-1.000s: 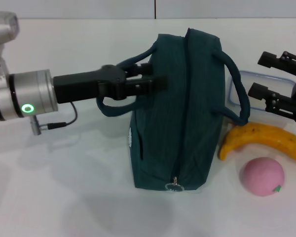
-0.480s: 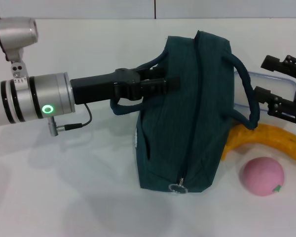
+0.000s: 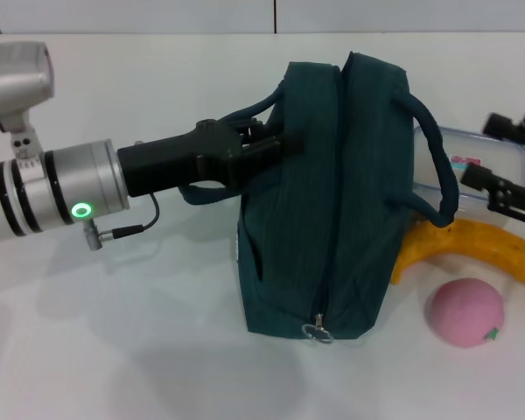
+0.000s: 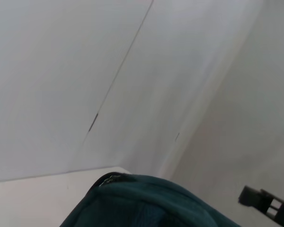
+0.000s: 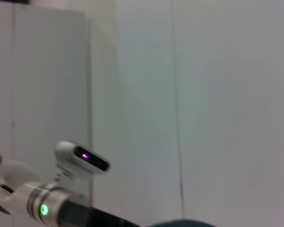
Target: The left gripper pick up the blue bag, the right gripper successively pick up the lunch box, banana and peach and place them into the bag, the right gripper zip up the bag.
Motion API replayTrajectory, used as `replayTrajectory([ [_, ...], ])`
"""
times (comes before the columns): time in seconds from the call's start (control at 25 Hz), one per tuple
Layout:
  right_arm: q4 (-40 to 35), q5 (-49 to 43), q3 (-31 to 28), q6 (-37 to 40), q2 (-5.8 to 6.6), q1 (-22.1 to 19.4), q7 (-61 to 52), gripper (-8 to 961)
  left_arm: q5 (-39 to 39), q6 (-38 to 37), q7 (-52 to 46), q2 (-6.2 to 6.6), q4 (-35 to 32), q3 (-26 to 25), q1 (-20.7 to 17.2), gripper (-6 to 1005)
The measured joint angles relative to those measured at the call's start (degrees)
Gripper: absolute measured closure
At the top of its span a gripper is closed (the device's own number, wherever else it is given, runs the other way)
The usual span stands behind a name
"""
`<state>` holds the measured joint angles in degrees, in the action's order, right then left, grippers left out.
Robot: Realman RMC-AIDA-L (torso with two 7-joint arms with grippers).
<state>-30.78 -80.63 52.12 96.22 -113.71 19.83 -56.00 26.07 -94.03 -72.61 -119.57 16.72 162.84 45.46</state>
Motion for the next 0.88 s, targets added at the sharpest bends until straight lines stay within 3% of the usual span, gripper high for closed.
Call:
replayTrajectory([
  [0.24, 1.0, -4.0, 0.1, -0.2, 1.75, -1.9, -1.1, 261, -0.4, -2.2, 5.7, 0.15, -0.8, 0.1, -1.2, 723],
  [0.6, 1.1, -13.1, 0.0, -8.0, 1.97, -0.6, -7.5, 261, 0.2, -2.0, 8.8, 0.15, -2.2, 0.0, -1.2, 946],
  [0.88, 1.2, -13.5, 0.4, -13.3, 2.05, 0.3, -9.2, 261, 1.4, -1.8, 8.9, 0.15, -2.2, 0.0, -1.0, 951],
])
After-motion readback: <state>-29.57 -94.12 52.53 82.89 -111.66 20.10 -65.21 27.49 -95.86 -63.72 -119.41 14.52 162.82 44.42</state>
